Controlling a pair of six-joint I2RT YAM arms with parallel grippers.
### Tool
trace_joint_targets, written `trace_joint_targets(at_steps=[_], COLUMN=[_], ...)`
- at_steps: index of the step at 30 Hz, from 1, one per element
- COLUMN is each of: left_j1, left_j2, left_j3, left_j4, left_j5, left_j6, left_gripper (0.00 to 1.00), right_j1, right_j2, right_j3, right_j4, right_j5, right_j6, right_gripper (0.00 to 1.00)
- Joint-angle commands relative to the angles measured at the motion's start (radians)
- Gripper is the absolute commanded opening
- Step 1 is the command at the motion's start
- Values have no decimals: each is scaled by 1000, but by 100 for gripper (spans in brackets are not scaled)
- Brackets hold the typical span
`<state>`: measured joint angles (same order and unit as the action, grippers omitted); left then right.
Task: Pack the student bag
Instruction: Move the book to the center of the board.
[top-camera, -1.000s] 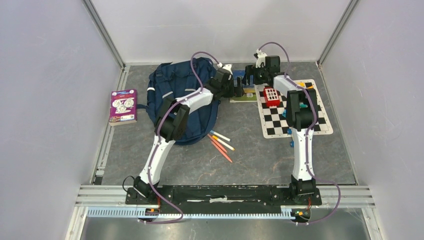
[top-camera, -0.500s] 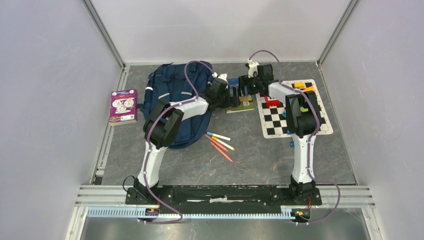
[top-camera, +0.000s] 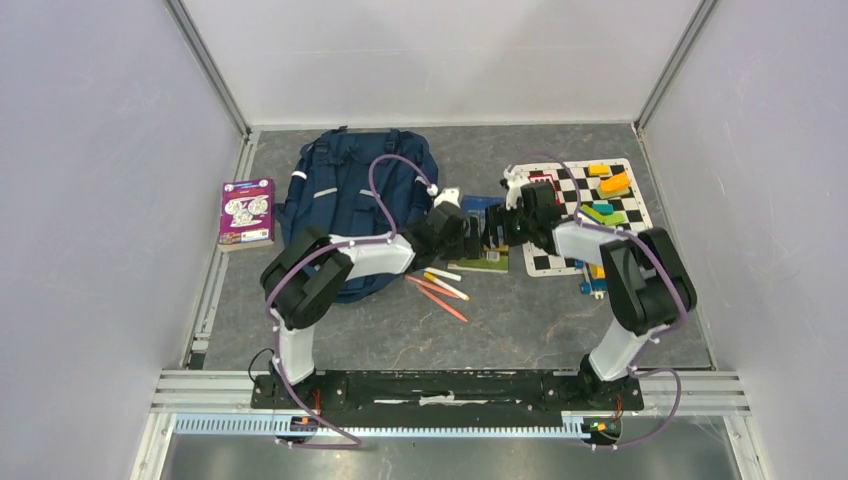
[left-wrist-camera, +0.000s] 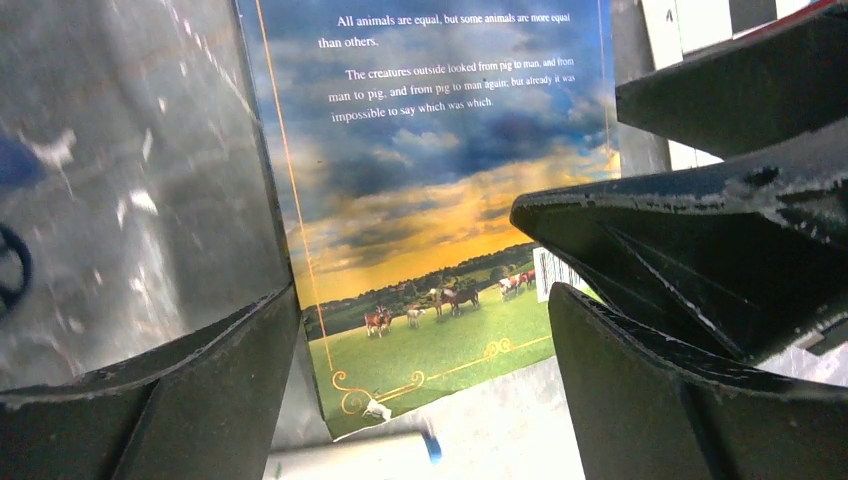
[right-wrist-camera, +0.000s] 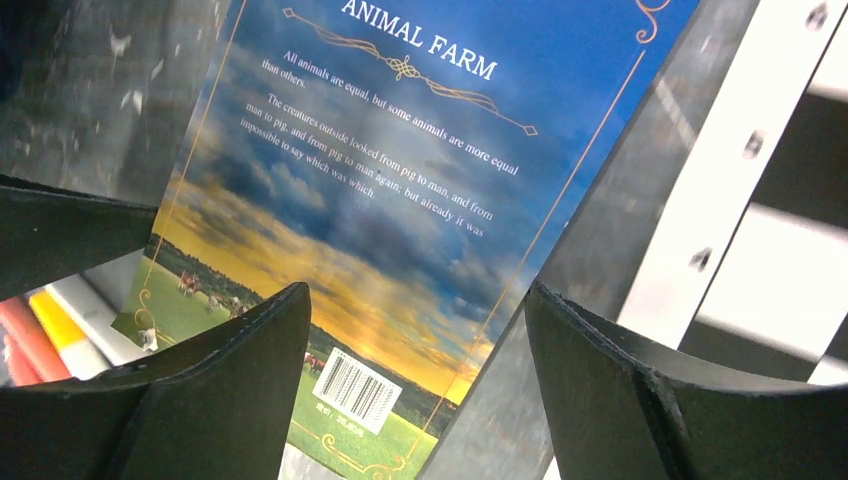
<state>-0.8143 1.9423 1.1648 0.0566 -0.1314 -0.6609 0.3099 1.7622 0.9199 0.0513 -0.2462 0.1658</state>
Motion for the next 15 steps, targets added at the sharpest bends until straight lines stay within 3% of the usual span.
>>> trace_joint_targets(at_steps=[1, 11, 15], left_j1=[-63, -146, -154], left_j2=[-72, -112, -106], left_j3=[-88, -105, -117], left_j4=[39, -85, -89], left_j5=[-77, -232, -240], left_j6=[-113, -105, -132], left_gripper=[98, 100, 100], right_j1=[48, 66, 66], right_j2=[-113, -290, -322], right_j3=[-166, -365, -424], right_j4=[-2, 35, 80], right_j5=[22, 107, 68], right_j6=[106, 188, 206], right_gripper=[83, 86, 87])
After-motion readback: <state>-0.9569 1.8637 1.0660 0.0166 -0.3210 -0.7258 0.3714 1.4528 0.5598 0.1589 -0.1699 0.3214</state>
